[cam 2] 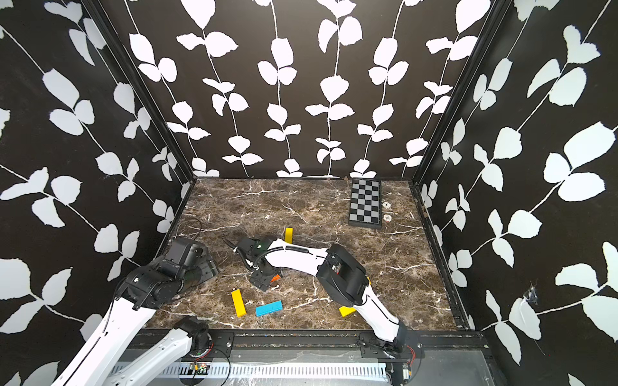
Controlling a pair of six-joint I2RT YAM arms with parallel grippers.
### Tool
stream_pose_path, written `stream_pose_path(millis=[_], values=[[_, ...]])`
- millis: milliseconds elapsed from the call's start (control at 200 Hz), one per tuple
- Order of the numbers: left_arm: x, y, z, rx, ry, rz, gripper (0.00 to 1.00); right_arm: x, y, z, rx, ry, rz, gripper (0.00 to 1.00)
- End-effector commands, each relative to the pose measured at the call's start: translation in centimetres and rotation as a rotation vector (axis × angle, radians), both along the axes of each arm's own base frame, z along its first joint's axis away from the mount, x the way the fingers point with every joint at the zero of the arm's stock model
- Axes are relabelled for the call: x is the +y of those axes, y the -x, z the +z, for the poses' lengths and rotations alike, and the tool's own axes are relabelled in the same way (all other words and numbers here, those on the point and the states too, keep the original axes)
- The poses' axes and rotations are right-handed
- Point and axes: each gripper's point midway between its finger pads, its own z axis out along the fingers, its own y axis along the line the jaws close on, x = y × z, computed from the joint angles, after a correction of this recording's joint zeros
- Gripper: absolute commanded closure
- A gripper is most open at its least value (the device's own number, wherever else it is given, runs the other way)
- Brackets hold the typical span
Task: Assemble the letter h with building blocks
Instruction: Move the building block to the center of the board.
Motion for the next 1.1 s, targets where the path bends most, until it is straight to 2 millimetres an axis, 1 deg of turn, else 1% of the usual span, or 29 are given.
stream_pose_path(millis=[0,165,260,325,390,425,480,515,550,620,685,775,885,970,1060,1095], values=[[0.7,0.9,-1.2,0.048,-0.019,0.029,0.23,-0.1,0.7,-1.1,0.056,0.023,0.044,0.17],[0.7,0.9,-1.7,0.06,-0.02,0.026,0.23,-0.2,1.5,-2.0,0.094,0.019,0.041,0.32],[0.6,0.8,-1.9,0.063,-0.018,0.024,0.23,-0.7,1.7,-2.3,0.1,0.032,0.018,0.49],[0.6,0.7,-2.1,0.067,-0.017,0.022,0.24,-0.9,2.0,-2.2,0.112,0.028,0.007,0.56],[0.5,0.7,-2.4,0.071,-0.019,0.016,0.24,-1.1,2.2,-1.7,0.117,0.008,-0.018,0.63],[0.4,0.6,-2.6,0.076,-0.023,0.009,0.24,-1.1,2.3,-1.3,0.119,-0.006,-0.039,0.66],[0.1,0.3,-3.2,0.089,-0.028,-0.016,0.23,-1.3,2.3,-1.0,0.114,-0.028,-0.091,0.67],[-0.2,0.0,-3.8,0.106,-0.034,-0.039,0.24,-1.4,2.2,-0.7,0.107,-0.041,-0.132,0.71],[-0.2,-0.2,-4.3,0.131,-0.045,-0.049,0.24,-1.8,1.9,-0.4,0.091,-0.036,-0.177,0.76],[-0.7,-0.5,-5.1,0.173,-0.055,-0.076,0.25,-3.1,1.2,0.0,0.075,-0.018,-0.29,0.82],[-1.2,-1.0,-5.5,0.187,-0.052,-0.103,0.25,-3.8,0.9,0.4,0.094,-0.036,-0.415,0.83],[-1.7,-1.8,-5.4,0.183,-0.046,-0.127,0.26,-4.6,0.6,0.8,0.111,-0.07,-0.599,0.83],[-2.5,-2.8,-5.2,0.18,-0.035,-0.165,0.25,-6.6,-0.1,0.3,0.115,-0.054,-0.822,0.82],[-3.5,-3.5,-5.5,0.187,-0.014,-0.21,0.26,-7.5,-0.8,-0.2,0.101,-0.056,-0.945,0.82],[-4.5,-4.1,-6.4,0.205,-0.004,-0.265,0.25,-7.4,-1.4,-0.7,0.129,-0.058,-1.01,0.82],[-4.6,-4.2,-6.9,0.223,-0.008,-0.277,0.25,-7.4,-1.7,-0.9,0.134,-0.046,-1.019,0.8]])
